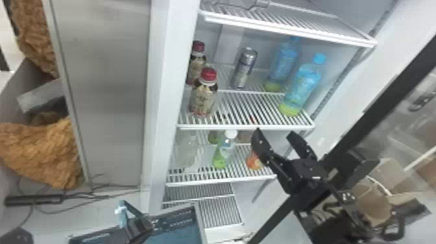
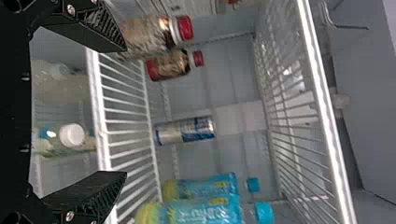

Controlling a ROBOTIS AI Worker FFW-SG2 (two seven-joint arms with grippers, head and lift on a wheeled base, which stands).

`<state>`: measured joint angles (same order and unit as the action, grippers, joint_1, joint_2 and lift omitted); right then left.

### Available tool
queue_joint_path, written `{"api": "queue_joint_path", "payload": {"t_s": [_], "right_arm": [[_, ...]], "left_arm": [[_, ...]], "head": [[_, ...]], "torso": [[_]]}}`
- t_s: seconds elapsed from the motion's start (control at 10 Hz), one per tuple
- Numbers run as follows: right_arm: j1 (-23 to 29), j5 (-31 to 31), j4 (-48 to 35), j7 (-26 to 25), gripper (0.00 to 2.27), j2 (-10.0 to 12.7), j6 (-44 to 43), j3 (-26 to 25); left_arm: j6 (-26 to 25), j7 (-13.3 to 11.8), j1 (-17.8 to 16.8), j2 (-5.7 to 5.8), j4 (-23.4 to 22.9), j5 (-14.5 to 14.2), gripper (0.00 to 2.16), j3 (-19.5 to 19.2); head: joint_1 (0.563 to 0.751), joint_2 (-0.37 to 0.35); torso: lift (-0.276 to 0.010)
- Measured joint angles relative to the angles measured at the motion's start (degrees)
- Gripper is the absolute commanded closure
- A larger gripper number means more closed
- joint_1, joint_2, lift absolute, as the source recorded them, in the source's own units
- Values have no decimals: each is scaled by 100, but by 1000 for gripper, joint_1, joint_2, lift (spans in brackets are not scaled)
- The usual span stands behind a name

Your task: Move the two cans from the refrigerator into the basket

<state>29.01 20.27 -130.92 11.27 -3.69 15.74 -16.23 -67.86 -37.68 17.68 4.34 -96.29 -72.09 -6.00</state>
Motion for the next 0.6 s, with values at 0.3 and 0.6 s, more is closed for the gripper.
{"api": "queue_joint_path", "payload": {"t_s": [0.3, 0.6], "right_arm": [[-568, -68, 433, -160, 101, -4, -13, -39], [-1289, -210, 1091, -161, 93, -51, -4, -47]], "left_arm": [[42, 7, -49, 30, 3, -33, 1191, 15], [63, 7, -61, 38, 17, -66, 1191, 36]], "head": [[695, -350], [695, -350]], "torso": [[-31], [-31]]}}
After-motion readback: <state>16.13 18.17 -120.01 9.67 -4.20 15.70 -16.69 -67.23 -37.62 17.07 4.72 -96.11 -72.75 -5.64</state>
